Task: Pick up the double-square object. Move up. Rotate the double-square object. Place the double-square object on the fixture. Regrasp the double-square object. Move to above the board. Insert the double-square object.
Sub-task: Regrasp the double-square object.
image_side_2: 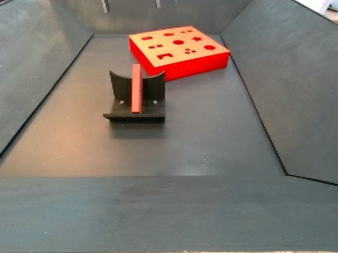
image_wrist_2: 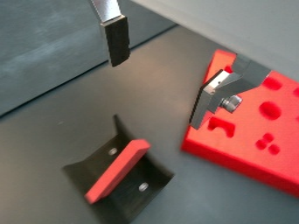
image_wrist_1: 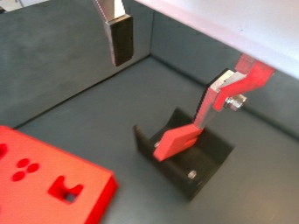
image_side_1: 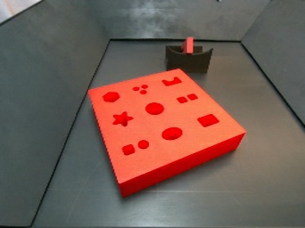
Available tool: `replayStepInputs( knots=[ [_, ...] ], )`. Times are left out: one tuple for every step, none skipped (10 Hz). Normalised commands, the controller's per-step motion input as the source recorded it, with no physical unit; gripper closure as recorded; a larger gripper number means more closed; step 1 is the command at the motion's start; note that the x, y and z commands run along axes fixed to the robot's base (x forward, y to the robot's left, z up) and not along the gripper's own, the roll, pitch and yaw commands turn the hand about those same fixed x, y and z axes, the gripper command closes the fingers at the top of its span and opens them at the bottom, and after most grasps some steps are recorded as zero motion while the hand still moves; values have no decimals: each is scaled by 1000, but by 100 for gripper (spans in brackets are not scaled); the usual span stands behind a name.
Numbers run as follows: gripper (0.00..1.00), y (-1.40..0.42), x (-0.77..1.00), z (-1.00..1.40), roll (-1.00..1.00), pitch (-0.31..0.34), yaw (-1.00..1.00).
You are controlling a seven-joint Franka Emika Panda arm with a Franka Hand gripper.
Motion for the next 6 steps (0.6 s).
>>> replayStepInputs(
  knots=[
    [0,-20,-17,0,1000,6,28],
    [0,-18,-15,5,1000,8,29],
    [0,-18,-6,11,1000,15,31],
    [0,-18,4,5,1000,16,32],
    [0,-24,25,-12,1000,27,36],
    [0,-25,31,-16,1000,33,38]
  ],
)
